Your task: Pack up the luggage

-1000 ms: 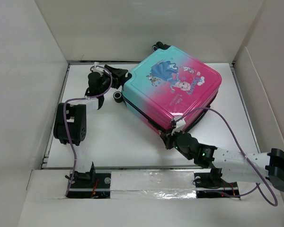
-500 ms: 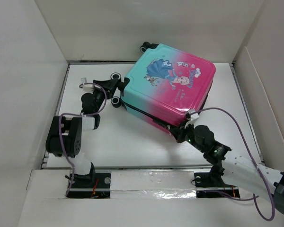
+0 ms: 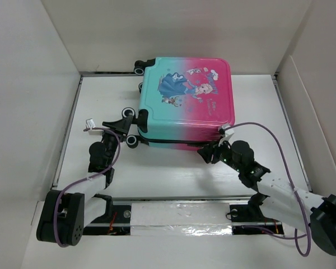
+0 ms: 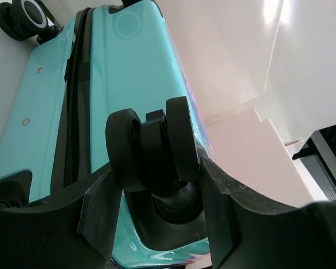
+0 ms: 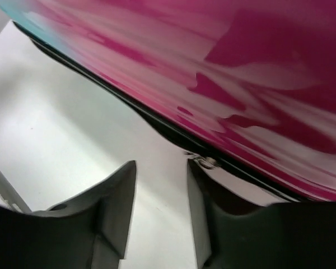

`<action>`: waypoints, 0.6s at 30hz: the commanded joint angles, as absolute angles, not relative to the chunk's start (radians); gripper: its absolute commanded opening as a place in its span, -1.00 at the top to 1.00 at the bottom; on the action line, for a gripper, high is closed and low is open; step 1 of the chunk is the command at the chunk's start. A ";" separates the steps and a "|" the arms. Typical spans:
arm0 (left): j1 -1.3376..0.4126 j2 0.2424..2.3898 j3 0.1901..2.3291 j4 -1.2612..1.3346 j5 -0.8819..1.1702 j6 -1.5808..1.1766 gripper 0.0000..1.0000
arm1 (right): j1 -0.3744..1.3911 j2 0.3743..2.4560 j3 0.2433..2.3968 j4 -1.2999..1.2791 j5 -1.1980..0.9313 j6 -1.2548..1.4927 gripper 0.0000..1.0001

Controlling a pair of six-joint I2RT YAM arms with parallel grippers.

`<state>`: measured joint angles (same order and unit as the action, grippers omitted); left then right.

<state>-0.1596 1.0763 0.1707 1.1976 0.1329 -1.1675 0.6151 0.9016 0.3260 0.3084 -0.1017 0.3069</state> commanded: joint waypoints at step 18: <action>-0.190 0.950 0.138 1.127 0.259 -1.005 1.00 | 0.767 0.660 0.170 0.368 0.351 0.495 -0.02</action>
